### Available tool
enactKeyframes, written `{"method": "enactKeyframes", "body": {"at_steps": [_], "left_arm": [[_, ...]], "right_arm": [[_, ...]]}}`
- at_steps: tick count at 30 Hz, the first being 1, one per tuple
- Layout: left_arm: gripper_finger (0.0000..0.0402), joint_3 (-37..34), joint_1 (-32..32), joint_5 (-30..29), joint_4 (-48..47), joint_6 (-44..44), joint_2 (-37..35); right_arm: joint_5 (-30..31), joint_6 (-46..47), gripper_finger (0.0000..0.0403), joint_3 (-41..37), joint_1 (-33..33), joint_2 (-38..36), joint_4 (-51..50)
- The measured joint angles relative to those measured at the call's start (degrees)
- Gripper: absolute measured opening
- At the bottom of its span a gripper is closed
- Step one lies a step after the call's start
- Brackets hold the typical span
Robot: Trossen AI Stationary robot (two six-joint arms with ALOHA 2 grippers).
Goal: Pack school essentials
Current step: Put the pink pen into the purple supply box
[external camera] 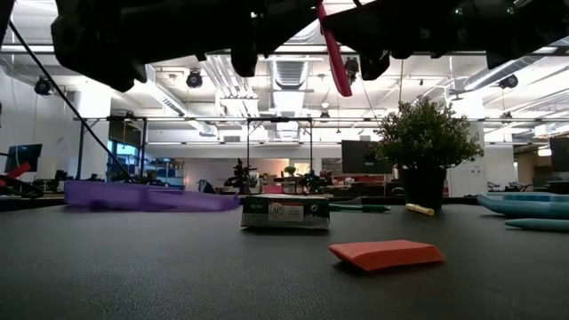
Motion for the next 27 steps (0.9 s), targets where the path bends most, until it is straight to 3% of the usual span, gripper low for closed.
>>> {"method": "enactKeyframes", "body": {"at_steps": [8, 17, 27], "left_arm": [[0.0121, 1.21, 0.00, 4.61, -0.63, -0.33, 0.00], [0.0015, 1.04, 0.13, 4.15, -0.66, -0.31, 0.00], [0.0016, 1.14, 0.11, 2.75, -1.63, -0.37, 0.00]], "right_arm": [[1.45, -0.11, 0.0017, 0.00, 0.02, 0.26, 0.03], [1.36, -0.09, 0.0017, 0.00, 0.02, 0.19, -0.40], [1.76, 0.28, 0.0045, 0.00, 0.00, 0.19, -0.71]]}}
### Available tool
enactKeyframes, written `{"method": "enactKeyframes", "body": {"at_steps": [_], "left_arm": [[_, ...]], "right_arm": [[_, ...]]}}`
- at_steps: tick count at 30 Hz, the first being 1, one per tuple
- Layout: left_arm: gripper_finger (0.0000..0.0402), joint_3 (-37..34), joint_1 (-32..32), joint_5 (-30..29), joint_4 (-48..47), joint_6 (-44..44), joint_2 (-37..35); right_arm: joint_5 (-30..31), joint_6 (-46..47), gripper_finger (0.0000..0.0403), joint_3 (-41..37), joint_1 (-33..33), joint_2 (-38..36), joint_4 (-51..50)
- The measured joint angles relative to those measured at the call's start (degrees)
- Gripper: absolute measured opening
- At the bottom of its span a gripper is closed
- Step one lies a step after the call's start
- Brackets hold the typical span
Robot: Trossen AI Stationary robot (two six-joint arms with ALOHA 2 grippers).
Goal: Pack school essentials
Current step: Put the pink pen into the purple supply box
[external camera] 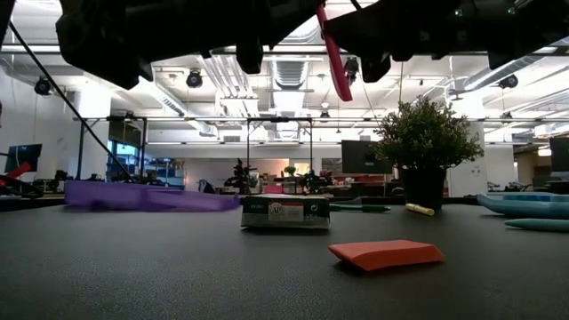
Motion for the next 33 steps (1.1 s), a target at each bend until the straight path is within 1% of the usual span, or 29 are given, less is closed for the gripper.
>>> {"method": "enactKeyframes", "body": {"at_steps": [4, 10, 12, 13, 15, 17, 20, 22, 24, 25, 27, 30, 32, 33], "left_arm": [[0.0013, 0.00, -0.02, -1.64, -0.48, -0.02, 0.00], [0.0011, -0.42, 0.01, -3.01, -0.87, 0.29, -0.01], [0.0010, -0.55, 0.16, -4.77, -3.29, 0.45, -0.67], [0.0010, -0.61, 0.25, -6.61, -5.43, 0.44, -1.35], [0.0010, -0.65, 0.53, -11.80, -12.49, 0.52, -3.80], [0.0010, -0.63, 0.88, -17.95, -22.09, 0.26, -7.10], [0.0010, 0.11, 1.51, -30.20, -40.27, -2.42, -13.23], [0.0010, 0.74, 2.47, -38.27, -54.00, -5.23, -17.78], [0.0010, 1.01, 4.30, -44.00, -66.78, -9.44, -22.12], [0.0010, 1.00, 5.61, -45.37, -72.59, -11.79, -24.14], [0.0010, 0.69, 9.11, -45.88, -82.14, -16.44, -27.78], [0.0010, 0.49, 15.50, -45.89, -93.48, -21.25, -31.13], [0.0010, 0.34, 20.30, -43.68, -98.55, -22.77, -31.99], [0.0010, 0.33, 22.75, -41.96, -99.60, -22.95, -32.16]], "right_arm": [[1.99, 0.78, 0.0085, 0.00, 0.00, -0.28, 0.22], [2.28, 2.31, 0.0147, 0.02, -0.04, -1.16, -0.08], [2.34, 2.50, 0.0162, 0.02, -0.04, -2.14, -0.40], [2.83, 2.75, 0.0169, 0.04, -0.02, -2.84, -1.22], [4.67, 3.05, 0.0179, 0.07, -0.02, -4.57, -3.56], [6.88, 3.20, 0.0185, 0.07, -0.02, -6.73, -6.71], [9.41, 2.46, 0.0186, 0.09, -0.04, -9.89, -10.74], [9.93, 1.44, 0.0184, 0.09, -0.04, -11.54, -12.03], [10.31, 0.27, 0.0182, 0.09, -0.02, -12.88, -12.24], [10.35, -0.38, 0.0180, 0.09, -0.02, -13.43, -12.22], [10.53, -1.46, 0.0178, 0.09, -0.02, -14.40, -12.18], [10.81, -2.27, 0.0178, 0.09, -0.02, -15.33, -12.27], [10.81, -2.31, 0.0178, 0.09, -0.04, -15.50, -12.36], [10.81, -2.47, 0.0177, 0.09, -0.04, -15.50, -12.44]]}}
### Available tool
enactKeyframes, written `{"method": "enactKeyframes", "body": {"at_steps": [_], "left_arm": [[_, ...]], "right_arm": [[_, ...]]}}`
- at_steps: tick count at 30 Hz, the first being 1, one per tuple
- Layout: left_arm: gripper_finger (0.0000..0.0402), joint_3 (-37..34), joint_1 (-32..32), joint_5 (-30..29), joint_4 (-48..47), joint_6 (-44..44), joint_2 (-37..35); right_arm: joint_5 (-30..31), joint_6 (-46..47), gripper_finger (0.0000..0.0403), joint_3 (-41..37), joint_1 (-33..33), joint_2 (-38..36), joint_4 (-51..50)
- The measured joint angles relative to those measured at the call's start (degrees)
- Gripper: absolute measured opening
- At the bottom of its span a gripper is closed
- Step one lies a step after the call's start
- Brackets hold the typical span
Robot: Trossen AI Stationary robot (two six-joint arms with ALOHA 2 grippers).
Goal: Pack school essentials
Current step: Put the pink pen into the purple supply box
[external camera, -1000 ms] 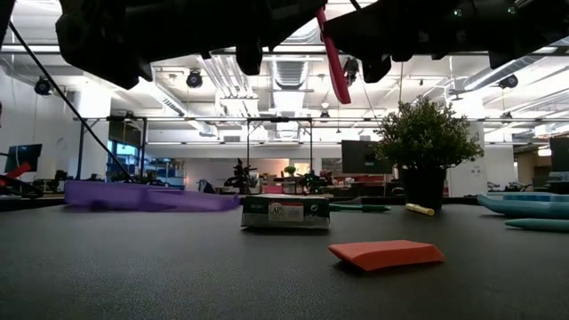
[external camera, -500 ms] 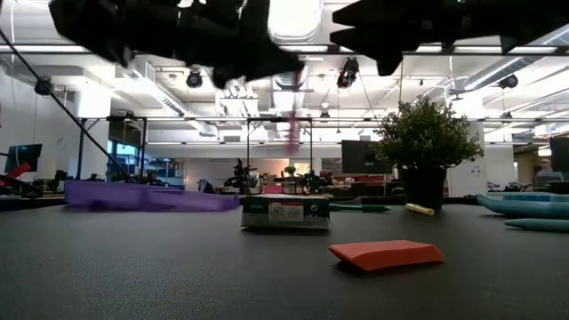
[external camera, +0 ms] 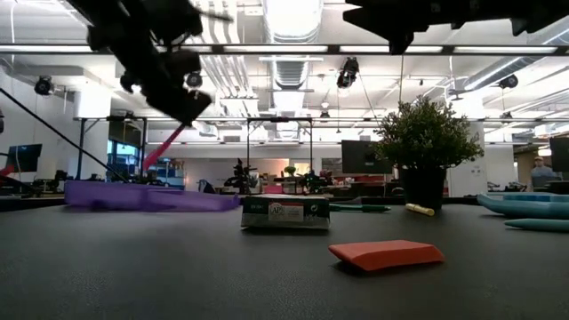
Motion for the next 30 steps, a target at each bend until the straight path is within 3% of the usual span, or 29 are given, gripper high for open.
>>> {"method": "enactKeyframes", "body": {"at_steps": [8, 12, 20, 30], "left_arm": [[0.0010, -0.04, 19.69, 12.86, -5.43, 0.28, 2.31], [0.0010, -0.09, 25.52, 20.94, -7.98, -1.15, 4.49], [0.0031, -0.13, 27.78, 22.38, -8.75, -1.60, 8.92], [0.0048, -0.13, 27.78, 22.40, -7.85, -2.37, 9.21]], "right_arm": [[0.04, -1.26, 0.0175, 0.09, 0.02, 1.46, 0.23], [0.09, -1.97, 0.0174, 0.31, 0.00, 1.66, 0.43], [0.11, -2.28, 0.0173, 0.31, 0.00, 1.77, 0.65], [0.09, -2.31, 0.0173, 0.31, 0.00, 1.79, 0.65]]}}
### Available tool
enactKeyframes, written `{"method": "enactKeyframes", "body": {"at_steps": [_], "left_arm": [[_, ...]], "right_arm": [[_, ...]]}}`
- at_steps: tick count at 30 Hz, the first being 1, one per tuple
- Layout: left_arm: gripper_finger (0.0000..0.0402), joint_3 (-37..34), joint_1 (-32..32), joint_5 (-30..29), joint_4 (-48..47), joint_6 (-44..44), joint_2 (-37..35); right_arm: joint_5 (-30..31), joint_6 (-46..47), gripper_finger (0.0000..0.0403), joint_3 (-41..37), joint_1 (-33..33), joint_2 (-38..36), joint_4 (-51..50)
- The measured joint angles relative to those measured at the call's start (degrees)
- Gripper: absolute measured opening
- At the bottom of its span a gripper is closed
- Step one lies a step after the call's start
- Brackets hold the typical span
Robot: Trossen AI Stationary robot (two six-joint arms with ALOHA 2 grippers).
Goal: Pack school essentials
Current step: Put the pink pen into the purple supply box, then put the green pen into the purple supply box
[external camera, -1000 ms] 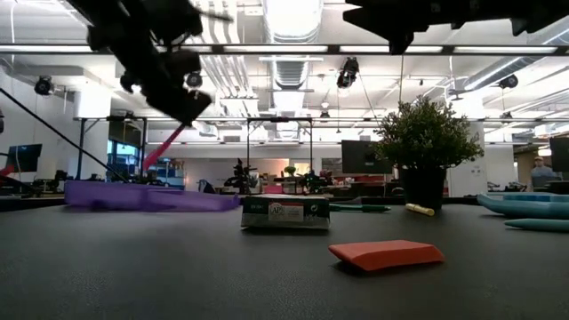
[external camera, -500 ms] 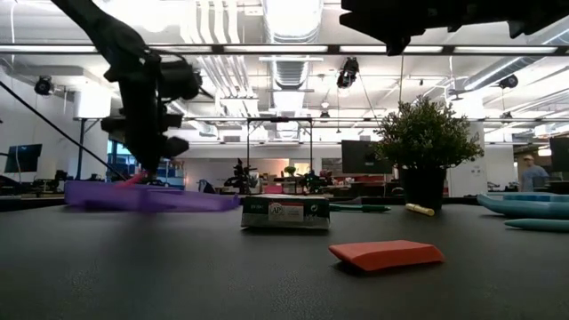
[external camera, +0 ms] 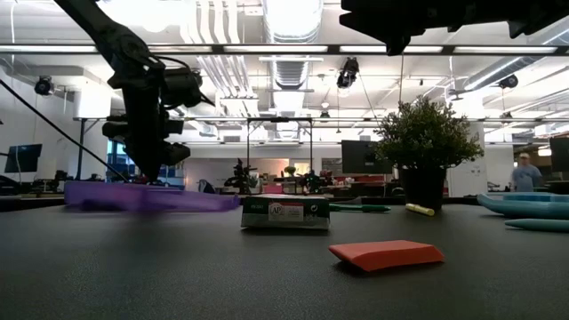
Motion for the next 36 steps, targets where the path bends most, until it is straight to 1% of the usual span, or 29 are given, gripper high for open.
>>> {"method": "enactKeyframes", "body": {"at_steps": [14, 29, 32, 36], "left_arm": [[0.0050, 0.00, -0.12, 0.00, 1.29, 0.27, -0.27], [0.0051, 0.11, -3.59, 0.10, 2.79, 0.20, -3.48], [0.0051, 0.11, -5.31, 1.84, 3.26, 0.16, -4.16], [0.0051, 0.11, -8.95, 5.93, 6.41, 0.04, -5.51]], "right_arm": [[-0.01, 0.00, 0.0173, 0.00, 0.00, 0.00, -0.01], [-0.01, 0.03, 0.0173, -0.02, 0.00, 0.00, -0.10], [-0.01, 0.48, 0.0173, -0.02, 0.00, 0.00, -0.19], [-0.01, 1.47, 0.0173, -0.02, 0.00, 0.00, -0.42]]}}
